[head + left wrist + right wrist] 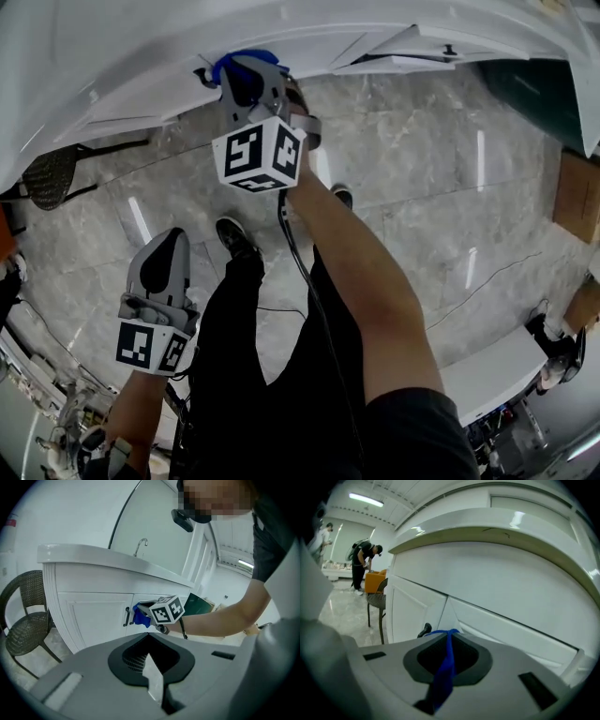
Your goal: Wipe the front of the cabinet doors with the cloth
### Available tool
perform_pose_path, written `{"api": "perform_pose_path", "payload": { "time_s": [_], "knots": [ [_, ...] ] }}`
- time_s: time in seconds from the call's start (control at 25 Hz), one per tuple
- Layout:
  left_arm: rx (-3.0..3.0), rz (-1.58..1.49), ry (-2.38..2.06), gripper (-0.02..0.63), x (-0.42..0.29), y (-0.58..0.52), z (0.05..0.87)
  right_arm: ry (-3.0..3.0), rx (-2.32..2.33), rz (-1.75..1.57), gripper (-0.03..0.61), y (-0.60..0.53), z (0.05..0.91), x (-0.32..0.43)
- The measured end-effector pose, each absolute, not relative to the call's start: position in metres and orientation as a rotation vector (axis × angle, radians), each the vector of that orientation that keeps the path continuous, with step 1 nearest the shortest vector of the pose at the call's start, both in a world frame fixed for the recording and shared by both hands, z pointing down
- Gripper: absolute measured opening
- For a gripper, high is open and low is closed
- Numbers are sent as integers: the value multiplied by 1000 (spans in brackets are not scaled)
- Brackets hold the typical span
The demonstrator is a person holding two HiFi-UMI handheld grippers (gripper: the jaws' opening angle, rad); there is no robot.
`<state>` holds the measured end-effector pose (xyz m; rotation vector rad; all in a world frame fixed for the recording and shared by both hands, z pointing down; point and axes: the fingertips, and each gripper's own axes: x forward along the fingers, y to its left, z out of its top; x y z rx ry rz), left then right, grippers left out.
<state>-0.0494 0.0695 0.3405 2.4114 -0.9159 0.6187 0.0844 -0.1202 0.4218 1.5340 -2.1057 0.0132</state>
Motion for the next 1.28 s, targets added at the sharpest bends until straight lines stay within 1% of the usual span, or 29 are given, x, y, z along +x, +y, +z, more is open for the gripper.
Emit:
{"api": "perform_pose_path", "payload": {
  "time_s": [0.12,0.36,0.56,0.76,0.88,1.0,1.08,1.28],
  "knots": [
    [2363,605,-977,-2,-28,67,349,-2079,1466,-66,29,-116,432,105],
    [2331,603,-911,-2,51,87,368,-2047,1480,25,29,-103,456,191],
    [2335,594,-856,-2,109,96,375,-1988,1496,19,29,-93,467,262],
    [2362,593,-801,-2,148,104,367,-1955,1518,6,29,-82,460,306],
    [2371,597,-786,-2,150,103,366,-1913,1563,20,29,-74,459,320],
    [2371,595,-785,-2,132,100,366,-1875,1653,102,29,-63,457,322],
    [2367,592,-794,-2,115,97,367,-1890,1685,142,29,-58,455,306],
    [2357,577,-834,-2,64,88,361,-1967,1668,217,29,-59,464,235]
  ]
}}
